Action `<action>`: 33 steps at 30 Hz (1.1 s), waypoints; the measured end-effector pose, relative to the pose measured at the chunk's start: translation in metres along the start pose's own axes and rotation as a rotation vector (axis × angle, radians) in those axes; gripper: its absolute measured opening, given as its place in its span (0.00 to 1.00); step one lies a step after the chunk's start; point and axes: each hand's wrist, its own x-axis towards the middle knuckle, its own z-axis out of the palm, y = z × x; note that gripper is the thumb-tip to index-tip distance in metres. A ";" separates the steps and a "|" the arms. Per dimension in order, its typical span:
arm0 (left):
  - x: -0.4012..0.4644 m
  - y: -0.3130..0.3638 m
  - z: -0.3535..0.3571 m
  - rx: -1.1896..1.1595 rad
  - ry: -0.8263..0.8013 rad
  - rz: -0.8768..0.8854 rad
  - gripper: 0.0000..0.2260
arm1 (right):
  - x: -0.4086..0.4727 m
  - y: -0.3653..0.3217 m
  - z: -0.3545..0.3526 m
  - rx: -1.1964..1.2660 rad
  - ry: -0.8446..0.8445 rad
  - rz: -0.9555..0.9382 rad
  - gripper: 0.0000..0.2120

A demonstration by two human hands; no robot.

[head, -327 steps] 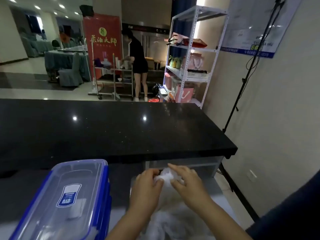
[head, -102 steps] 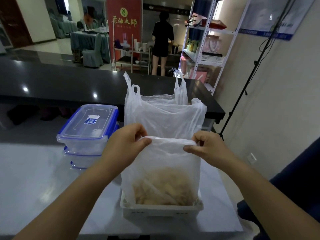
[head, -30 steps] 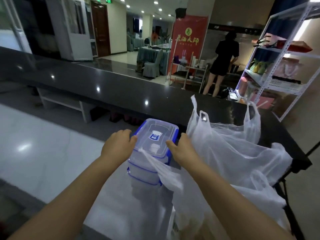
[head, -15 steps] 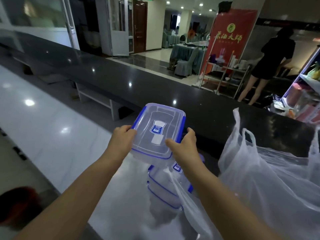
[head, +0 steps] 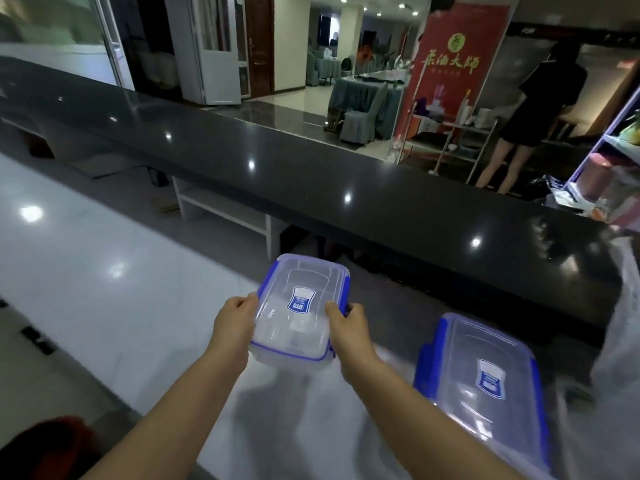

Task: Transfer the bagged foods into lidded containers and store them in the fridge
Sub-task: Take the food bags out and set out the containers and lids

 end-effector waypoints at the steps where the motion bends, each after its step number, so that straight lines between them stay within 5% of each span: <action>1: 0.017 -0.005 -0.011 0.025 -0.003 -0.021 0.10 | 0.004 0.004 0.019 0.005 0.024 0.038 0.12; 9: 0.118 -0.033 -0.062 0.134 -0.126 -0.084 0.10 | 0.030 0.033 0.119 0.019 0.201 0.149 0.10; 17: 0.145 -0.043 -0.067 0.407 -0.311 0.218 0.21 | 0.051 0.037 0.142 0.071 0.263 0.180 0.11; 25: 0.150 -0.050 -0.061 0.694 -0.239 0.327 0.24 | 0.069 0.047 0.139 0.065 0.277 0.118 0.11; 31: 0.146 -0.048 -0.059 0.843 -0.190 0.357 0.25 | 0.058 0.055 0.124 -0.340 0.466 -0.091 0.14; 33: 0.144 -0.046 -0.059 0.884 -0.152 0.398 0.24 | 0.048 0.055 0.128 -0.409 0.405 -0.182 0.13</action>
